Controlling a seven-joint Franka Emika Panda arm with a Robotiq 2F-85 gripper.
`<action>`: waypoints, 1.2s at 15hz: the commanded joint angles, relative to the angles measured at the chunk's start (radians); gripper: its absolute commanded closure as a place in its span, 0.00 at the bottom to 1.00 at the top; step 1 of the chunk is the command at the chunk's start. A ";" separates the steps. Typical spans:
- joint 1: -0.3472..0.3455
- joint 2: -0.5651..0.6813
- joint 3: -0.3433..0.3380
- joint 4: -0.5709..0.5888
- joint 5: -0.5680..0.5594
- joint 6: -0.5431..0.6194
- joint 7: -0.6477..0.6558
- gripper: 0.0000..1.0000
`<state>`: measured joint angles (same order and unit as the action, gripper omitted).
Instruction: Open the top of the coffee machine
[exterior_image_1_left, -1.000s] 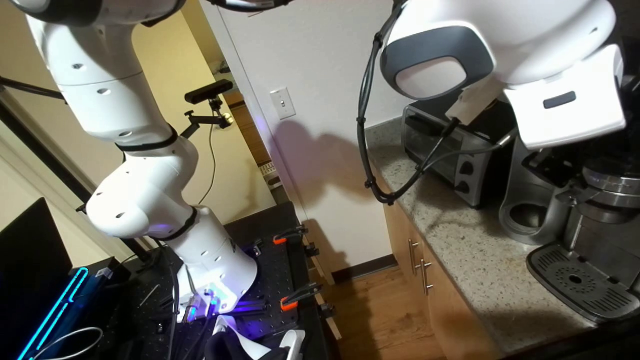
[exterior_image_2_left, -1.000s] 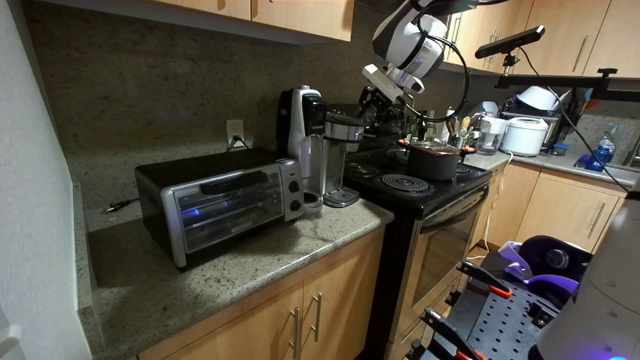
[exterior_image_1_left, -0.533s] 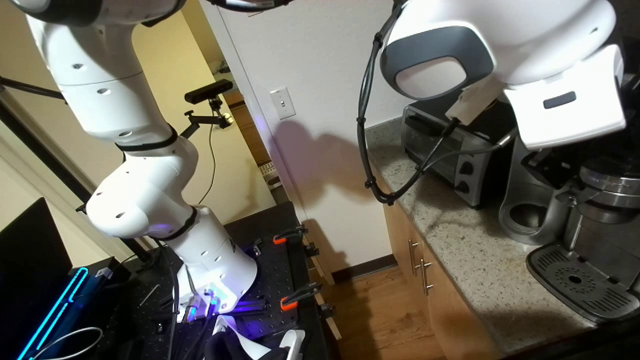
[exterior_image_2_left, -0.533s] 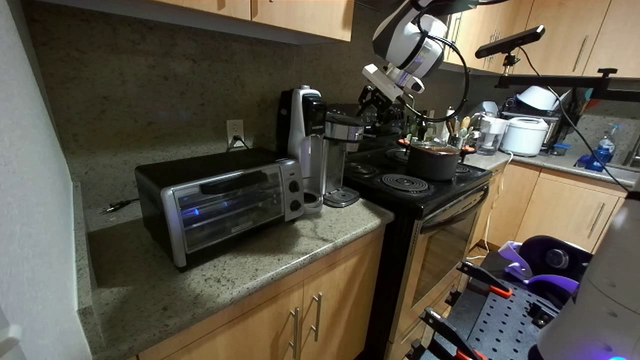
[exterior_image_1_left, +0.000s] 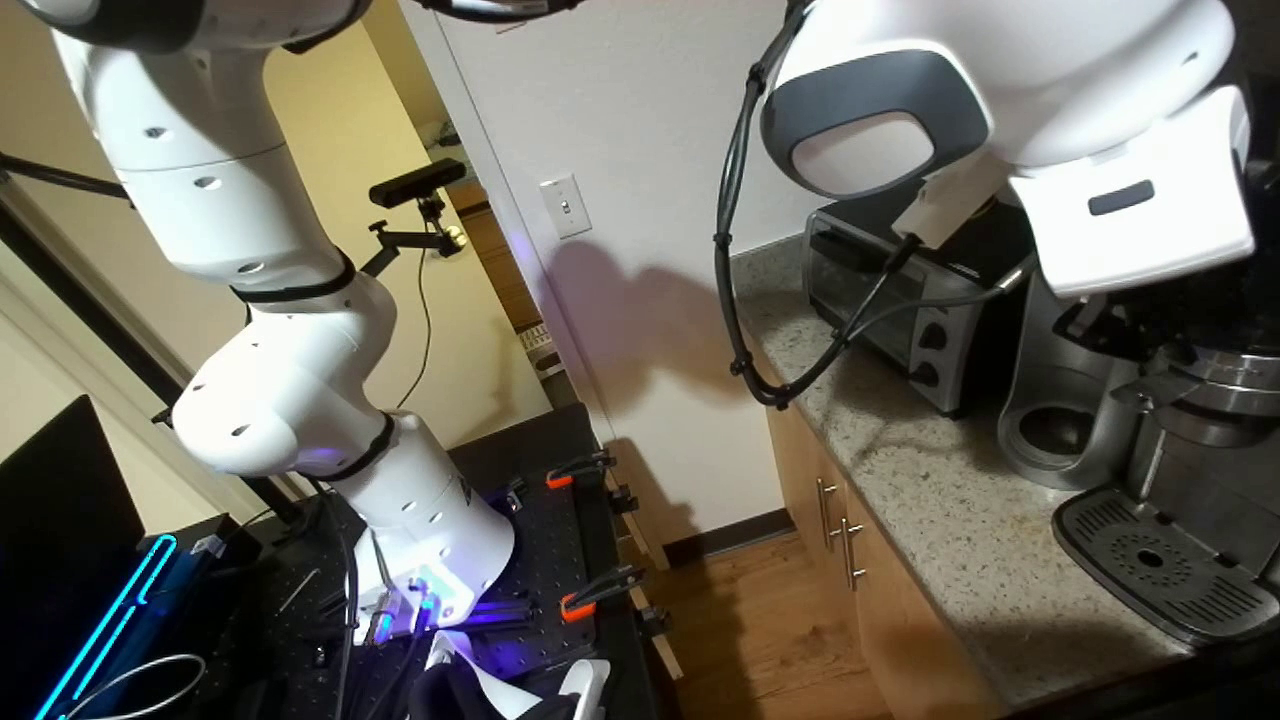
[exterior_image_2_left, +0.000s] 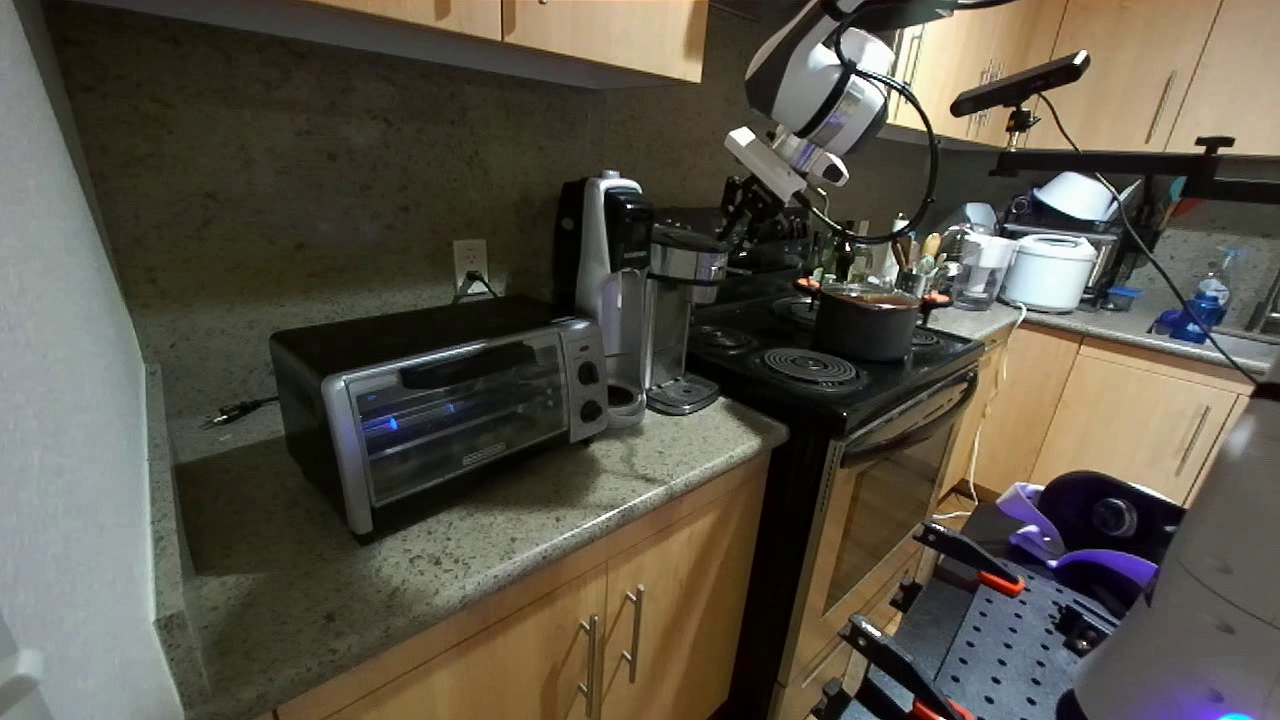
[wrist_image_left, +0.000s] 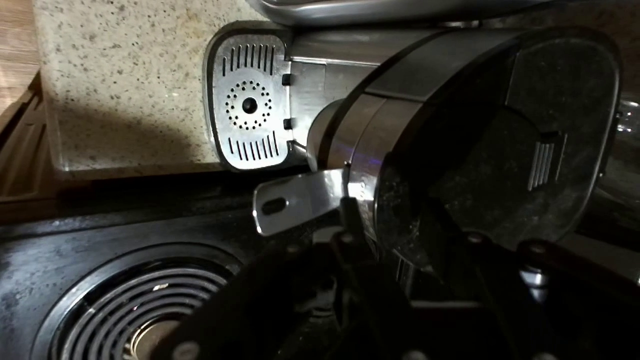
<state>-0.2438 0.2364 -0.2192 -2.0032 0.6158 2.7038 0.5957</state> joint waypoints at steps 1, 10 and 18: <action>-0.011 0.005 0.011 0.016 0.037 -0.003 -0.023 0.78; -0.016 0.001 0.010 0.016 0.037 -0.012 -0.026 0.88; -0.018 -0.011 0.011 0.016 0.038 -0.012 -0.033 0.91</action>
<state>-0.2523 0.2371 -0.2195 -1.9988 0.6169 2.7014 0.5933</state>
